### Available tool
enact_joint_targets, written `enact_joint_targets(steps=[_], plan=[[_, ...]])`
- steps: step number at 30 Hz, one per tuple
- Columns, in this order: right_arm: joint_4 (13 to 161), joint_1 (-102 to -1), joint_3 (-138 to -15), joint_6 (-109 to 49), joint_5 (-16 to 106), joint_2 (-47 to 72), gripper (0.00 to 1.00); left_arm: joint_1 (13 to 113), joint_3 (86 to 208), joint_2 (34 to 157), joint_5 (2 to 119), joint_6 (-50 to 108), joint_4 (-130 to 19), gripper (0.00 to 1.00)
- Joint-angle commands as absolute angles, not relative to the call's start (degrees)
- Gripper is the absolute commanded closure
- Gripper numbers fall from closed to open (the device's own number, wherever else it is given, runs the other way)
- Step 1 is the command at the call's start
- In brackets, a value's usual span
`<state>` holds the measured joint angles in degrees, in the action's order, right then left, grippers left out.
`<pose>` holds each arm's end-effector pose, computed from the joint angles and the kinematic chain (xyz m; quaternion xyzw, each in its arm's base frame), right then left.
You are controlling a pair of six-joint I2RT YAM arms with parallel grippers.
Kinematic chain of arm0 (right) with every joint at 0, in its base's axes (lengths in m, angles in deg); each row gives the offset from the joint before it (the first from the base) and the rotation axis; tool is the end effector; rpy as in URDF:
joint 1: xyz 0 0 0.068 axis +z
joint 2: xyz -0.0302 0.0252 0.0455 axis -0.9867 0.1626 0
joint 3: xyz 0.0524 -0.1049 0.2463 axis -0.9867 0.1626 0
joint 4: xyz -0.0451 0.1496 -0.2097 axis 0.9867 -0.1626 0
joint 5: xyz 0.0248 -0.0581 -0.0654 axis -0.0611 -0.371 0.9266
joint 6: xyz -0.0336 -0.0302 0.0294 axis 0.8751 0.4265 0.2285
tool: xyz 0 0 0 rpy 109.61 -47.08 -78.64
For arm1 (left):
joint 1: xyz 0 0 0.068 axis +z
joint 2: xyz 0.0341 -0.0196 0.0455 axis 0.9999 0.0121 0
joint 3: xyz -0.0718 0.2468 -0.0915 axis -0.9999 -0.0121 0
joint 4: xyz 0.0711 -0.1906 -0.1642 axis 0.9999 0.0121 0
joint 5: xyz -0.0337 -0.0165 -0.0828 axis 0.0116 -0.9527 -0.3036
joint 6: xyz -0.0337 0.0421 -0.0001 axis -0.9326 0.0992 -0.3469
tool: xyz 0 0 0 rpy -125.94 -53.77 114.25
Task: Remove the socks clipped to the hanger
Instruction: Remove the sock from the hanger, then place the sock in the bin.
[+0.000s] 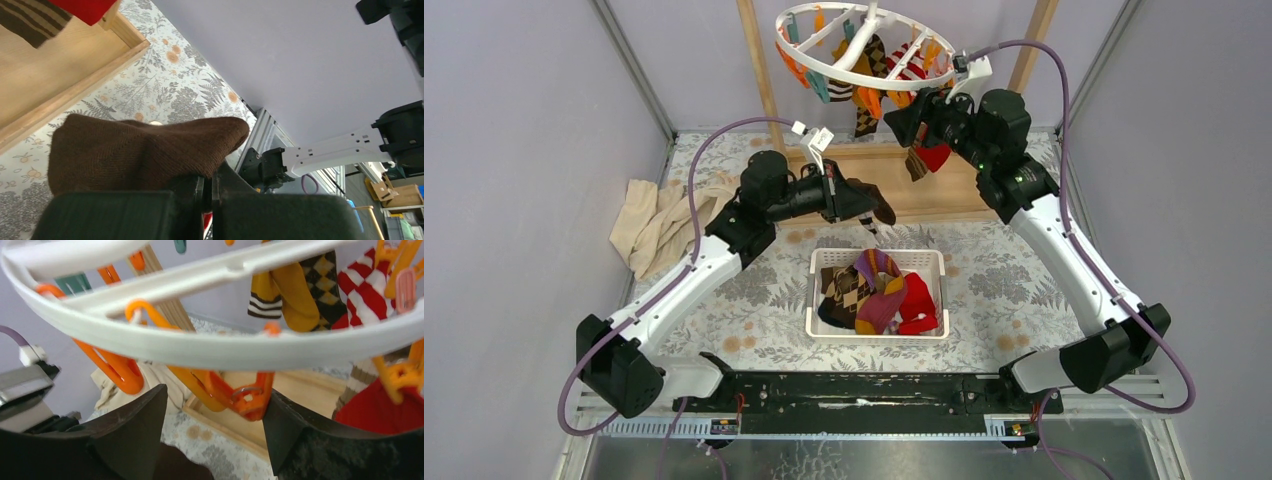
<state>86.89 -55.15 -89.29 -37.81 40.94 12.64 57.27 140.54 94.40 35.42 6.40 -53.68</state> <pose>0.2910 0.1468 0.4734 -0.1390 0.6578 0.3158 0.6696 0.2454 -0.1766 0.3775 0.1752 0.7255 -0.5240 0.4103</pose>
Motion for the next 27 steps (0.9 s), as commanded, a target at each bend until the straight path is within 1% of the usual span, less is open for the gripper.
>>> enact_joint_targets(steps=[1,7,16,20,21,23,25,27], plan=[[82.0,-54.8,-86.8,-39.2,41.6,8.1,0.25,56.9,140.0,92.1,32.0,3.3,-54.3,0.98],[74.2,-54.8,-79.3,-39.8,44.3,1.4,0.24,52.5,136.7,91.8,33.1,2.2,-53.8,0.94],[64.7,-54.8,-71.5,-41.4,44.2,-6.6,0.23,43.0,133.2,97.1,38.0,0.2,-58.5,0.91],[63.2,-54.8,-68.2,-41.7,43.4,-9.0,0.23,40.4,131.8,100.8,38.9,-0.4,-60.8,0.85],[62.8,-54.8,-67.5,-41.7,43.3,-9.4,0.24,40.0,131.2,101.6,38.8,-0.5,-61.5,0.83],[62.3,-54.8,-65.5,-41.7,42.3,-10.1,0.24,39.5,130.6,103.4,38.9,-0.5,-61.8,0.75],[61.8,-54.8,-63.7,-42.0,41.3,-10.6,0.25,39.3,130.1,104.3,38.3,-0.5,-61.7,0.68],[61.6,-54.8,-61.9,-42.1,40.5,-10.9,0.25,39.0,129.7,104.6,38.4,0.0,-61.1,0.53]])
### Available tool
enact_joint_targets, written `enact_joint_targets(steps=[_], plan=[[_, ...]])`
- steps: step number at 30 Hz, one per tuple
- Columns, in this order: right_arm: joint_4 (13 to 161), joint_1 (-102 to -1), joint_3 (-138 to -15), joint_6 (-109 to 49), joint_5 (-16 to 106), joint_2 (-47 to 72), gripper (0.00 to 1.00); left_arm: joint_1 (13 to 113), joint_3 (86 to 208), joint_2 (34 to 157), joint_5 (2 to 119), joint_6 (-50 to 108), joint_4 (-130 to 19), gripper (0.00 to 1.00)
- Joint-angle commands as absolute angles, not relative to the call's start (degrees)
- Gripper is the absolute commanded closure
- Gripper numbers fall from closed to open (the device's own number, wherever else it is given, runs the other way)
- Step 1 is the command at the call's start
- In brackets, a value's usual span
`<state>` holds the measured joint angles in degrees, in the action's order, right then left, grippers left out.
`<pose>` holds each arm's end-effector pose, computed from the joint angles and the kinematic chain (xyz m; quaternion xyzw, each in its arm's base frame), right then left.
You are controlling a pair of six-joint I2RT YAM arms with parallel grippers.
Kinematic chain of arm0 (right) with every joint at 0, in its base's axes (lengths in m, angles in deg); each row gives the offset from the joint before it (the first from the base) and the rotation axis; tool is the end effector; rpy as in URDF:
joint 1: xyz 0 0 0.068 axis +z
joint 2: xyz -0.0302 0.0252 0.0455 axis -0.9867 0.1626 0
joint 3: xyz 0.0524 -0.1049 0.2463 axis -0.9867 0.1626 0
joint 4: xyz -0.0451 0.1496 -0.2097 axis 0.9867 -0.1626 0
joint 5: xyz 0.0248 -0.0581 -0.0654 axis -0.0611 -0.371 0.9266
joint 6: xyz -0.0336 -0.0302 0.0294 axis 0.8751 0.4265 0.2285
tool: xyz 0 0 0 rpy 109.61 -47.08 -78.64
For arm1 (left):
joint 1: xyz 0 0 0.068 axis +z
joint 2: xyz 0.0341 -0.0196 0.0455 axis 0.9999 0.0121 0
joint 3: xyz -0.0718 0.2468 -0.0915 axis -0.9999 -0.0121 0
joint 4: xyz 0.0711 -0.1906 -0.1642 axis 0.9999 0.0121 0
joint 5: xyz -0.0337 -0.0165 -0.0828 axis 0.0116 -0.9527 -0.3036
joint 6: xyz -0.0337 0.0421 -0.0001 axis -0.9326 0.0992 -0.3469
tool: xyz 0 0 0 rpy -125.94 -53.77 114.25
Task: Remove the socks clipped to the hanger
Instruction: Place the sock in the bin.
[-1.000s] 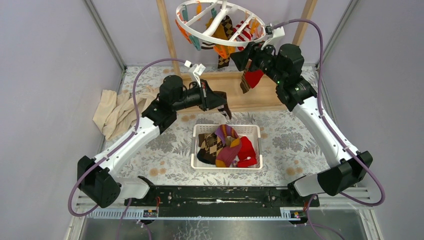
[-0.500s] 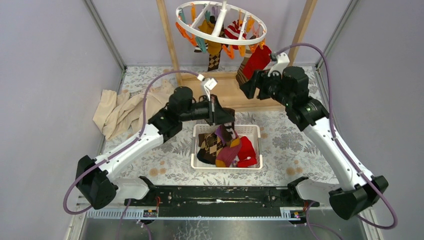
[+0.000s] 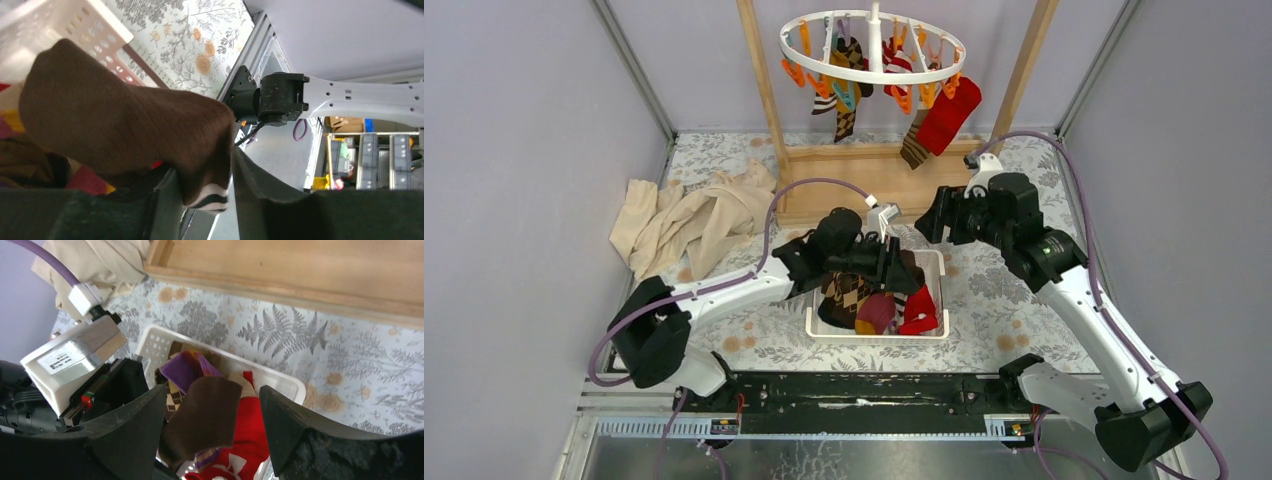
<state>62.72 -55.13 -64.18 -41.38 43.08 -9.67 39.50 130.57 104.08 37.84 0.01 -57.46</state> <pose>0.2023 0.1031 0.3771 -0.1003 0.8182 0.2719 0.4966 0.2002 -0.2653 0.2723 0.2107 0.7927 -0.5304 0.2143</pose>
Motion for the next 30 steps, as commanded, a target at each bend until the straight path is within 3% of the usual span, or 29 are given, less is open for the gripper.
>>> enact_joint_targets(steps=[1,3,4,5,13,23,30], plan=[[61.4,-54.8,-61.1,-42.1,40.2,-11.0,0.26,38.7,129.5,104.5,38.6,0.5,-60.5,0.35],[61.1,-54.8,-59.6,-42.5,39.4,-11.0,0.26,38.5,129.3,104.1,39.4,1.5,-59.0,0.11],[61.1,-54.8,-59.1,-42.6,39.1,-10.9,0.26,38.4,129.1,103.6,39.9,1.9,-58.3,0.03],[61.1,-54.8,-58.7,-42.6,38.6,-10.7,0.27,38.5,129.0,103.2,40.5,2.4,-57.7,0.02],[59.6,-52.5,-57.4,-42.3,36.8,-8.7,0.32,38.5,131.1,97.0,47.3,6.3,-51.4,0.01],[64.1,-41.4,-56.8,-44.6,48.3,-0.9,0.32,38.5,131.2,84.7,59.3,8.8,-42.8,0.01],[72.9,-35.1,-52.5,-47.3,54.3,9.5,0.33,38.6,129.0,81.7,61.6,8.6,-40.9,0.02]])
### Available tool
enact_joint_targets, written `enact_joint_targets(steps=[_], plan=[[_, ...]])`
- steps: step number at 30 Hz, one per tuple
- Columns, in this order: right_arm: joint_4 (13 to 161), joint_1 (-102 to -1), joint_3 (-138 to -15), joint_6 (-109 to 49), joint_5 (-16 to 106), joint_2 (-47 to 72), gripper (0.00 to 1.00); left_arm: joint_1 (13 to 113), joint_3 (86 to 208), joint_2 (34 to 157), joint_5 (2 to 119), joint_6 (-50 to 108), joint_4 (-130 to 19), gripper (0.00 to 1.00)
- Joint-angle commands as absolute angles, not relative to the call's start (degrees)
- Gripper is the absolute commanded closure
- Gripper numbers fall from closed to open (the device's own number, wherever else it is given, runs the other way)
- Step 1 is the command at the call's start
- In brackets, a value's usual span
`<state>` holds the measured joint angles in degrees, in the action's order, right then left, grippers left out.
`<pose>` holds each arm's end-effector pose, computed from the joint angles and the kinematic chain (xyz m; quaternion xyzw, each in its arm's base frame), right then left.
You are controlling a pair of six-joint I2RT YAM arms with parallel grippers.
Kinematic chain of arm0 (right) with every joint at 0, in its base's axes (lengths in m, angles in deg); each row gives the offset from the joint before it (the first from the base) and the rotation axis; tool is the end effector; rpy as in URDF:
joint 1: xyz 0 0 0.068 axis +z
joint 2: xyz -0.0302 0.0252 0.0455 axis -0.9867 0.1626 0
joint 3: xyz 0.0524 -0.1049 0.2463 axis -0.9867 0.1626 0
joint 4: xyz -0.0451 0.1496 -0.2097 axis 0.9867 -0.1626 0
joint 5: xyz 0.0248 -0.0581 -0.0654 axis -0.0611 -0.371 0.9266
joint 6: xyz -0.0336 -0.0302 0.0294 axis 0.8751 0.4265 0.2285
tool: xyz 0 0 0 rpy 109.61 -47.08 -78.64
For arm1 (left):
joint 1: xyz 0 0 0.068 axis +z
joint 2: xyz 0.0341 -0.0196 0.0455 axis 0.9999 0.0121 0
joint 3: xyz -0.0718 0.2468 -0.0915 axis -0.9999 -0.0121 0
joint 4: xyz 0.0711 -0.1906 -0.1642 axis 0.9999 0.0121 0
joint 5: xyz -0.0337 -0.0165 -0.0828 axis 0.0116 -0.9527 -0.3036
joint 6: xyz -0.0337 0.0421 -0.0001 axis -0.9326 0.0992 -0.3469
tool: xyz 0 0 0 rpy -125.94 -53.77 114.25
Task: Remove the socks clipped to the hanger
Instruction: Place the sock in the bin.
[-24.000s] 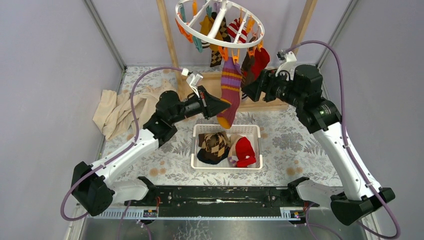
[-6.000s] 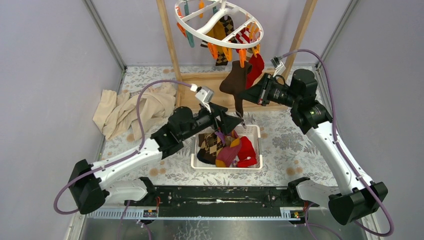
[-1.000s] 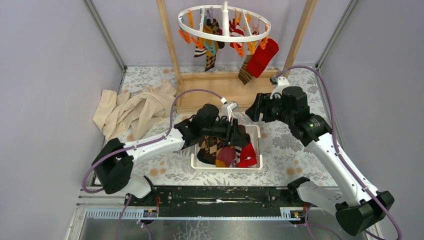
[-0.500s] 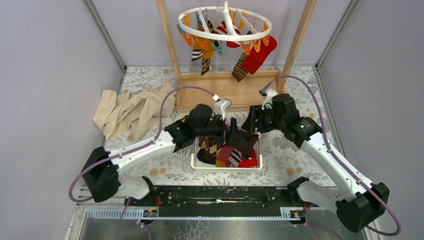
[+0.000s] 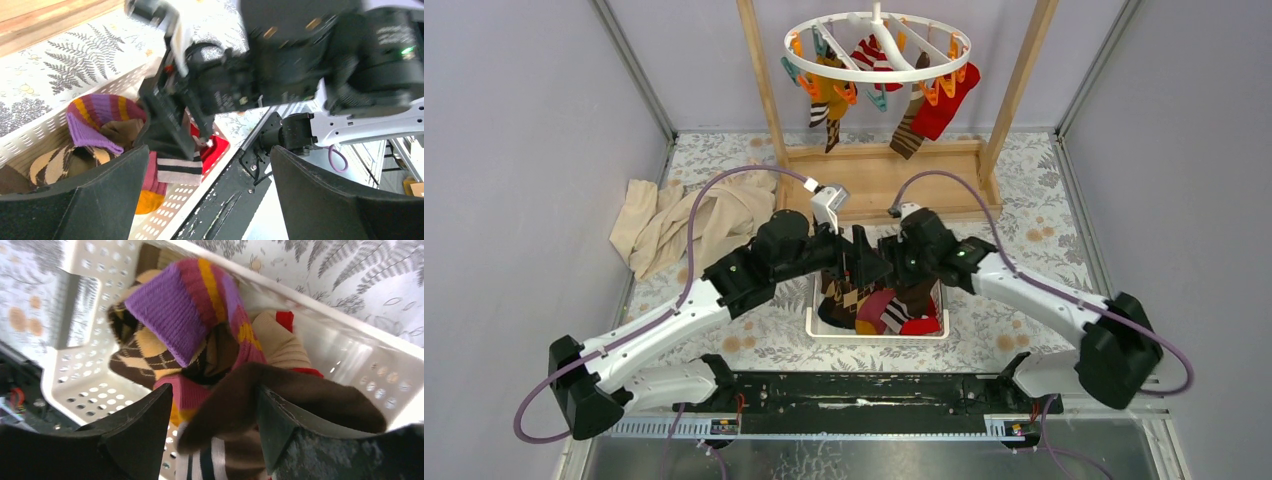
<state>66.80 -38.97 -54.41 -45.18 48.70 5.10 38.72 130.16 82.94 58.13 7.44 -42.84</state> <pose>0.2070 0.1875 0.2640 -0.1708 0.8963 0.2410 0.3308 0.1557 -0.1998 0.3440 0.1763 0.7859 -0.4471 0.3891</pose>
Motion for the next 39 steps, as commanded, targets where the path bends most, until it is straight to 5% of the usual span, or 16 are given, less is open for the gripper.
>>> enact_joint_targets(steps=[1,10,25,39], plan=[[73.5,-33.8,-52.3,-47.6,54.9,11.2,0.33,38.6,128.7,81.4,61.9,8.5,-40.9,0.02],[71.9,-25.0,-53.5,-50.8,59.0,21.1,0.33,38.7,127.5,80.6,62.1,8.3,-41.5,0.02],[64.5,-24.8,-62.1,-44.8,64.0,8.0,0.30,38.8,126.4,79.3,63.0,8.0,-42.3,0.02],[73.5,-24.9,-61.1,-46.6,60.2,24.8,0.31,38.8,125.1,73.3,65.8,8.7,-42.3,0.02]])
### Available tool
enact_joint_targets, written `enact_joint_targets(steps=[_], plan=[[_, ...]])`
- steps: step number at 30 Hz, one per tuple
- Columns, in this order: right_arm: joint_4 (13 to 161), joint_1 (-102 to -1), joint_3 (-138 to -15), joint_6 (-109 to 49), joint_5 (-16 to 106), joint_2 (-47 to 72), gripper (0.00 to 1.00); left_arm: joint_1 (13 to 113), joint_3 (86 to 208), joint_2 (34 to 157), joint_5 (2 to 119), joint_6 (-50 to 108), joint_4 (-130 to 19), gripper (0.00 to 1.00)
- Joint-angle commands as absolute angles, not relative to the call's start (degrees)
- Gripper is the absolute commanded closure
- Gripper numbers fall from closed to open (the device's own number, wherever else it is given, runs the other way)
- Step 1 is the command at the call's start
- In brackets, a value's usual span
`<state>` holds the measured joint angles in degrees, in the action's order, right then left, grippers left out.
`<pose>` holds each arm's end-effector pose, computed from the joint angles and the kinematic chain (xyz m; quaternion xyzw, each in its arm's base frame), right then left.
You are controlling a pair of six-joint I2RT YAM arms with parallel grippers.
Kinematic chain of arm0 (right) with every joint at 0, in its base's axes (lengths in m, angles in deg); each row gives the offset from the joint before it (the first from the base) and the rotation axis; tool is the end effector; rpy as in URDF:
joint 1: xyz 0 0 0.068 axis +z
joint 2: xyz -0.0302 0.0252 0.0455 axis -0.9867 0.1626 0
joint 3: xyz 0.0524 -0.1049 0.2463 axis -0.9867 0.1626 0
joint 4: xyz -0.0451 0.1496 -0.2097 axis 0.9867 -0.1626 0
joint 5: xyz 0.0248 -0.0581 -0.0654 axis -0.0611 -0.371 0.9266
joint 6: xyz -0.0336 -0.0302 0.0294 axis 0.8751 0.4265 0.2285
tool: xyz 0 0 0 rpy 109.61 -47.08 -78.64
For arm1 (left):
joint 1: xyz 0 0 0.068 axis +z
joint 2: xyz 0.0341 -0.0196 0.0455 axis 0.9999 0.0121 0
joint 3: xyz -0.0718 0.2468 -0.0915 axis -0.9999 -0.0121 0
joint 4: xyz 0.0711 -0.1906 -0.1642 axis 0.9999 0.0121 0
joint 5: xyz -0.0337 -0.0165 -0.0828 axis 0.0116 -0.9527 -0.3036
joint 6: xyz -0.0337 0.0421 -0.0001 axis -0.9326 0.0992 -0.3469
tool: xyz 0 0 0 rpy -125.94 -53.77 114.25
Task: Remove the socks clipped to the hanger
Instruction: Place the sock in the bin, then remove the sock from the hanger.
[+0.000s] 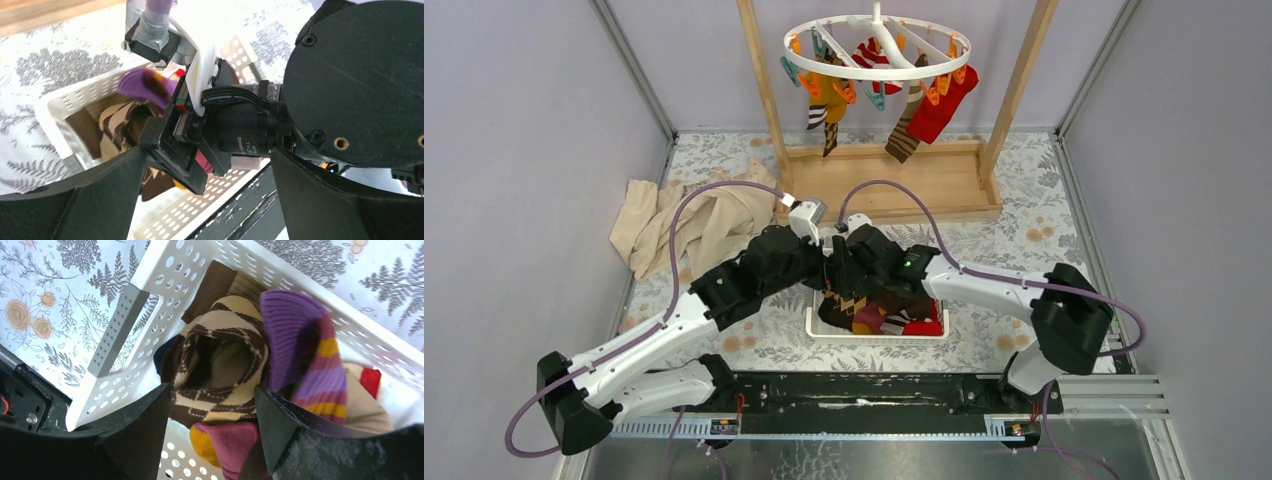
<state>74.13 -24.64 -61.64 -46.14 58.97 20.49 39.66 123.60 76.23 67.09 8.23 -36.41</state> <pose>0.1941 0.2807 0.2379 -0.2399 0.8826 0.2150 0.3424 0.1436 -0.1705 0.3175 0.1344 0.8273 -0.3659 0.4046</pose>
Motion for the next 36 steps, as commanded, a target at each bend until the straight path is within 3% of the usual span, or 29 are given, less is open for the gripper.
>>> enact_joint_targets(steps=[1,11,16,25,31,36], plan=[[73.6,-24.9,-60.6,-46.6,60.1,24.7,0.31,38.8,125.0,73.2,65.8,8.7,-42.2,0.02],[72.5,-28.1,-66.1,-41.5,53.1,8.2,0.25,38.8,125.5,72.6,65.9,9.2,-42.8,0.01],[73.6,-41.1,-68.3,-43.1,43.6,1.7,0.24,38.8,125.5,71.7,65.7,9.5,-42.5,0.02],[78.2,-60.8,-63.1,-45.6,38.4,-2.3,0.23,38.8,126.7,73.0,67.9,10.1,-38.2,0.02],[92.0,-75.9,-55.9,-54.7,32.7,-2.4,0.23,38.8,126.7,74.2,68.2,10.0,-37.8,0.02],[109.5,-82.0,-53.1,-62.0,26.4,3.4,0.27,38.9,127.6,75.4,67.5,10.5,-37.5,0.01]])
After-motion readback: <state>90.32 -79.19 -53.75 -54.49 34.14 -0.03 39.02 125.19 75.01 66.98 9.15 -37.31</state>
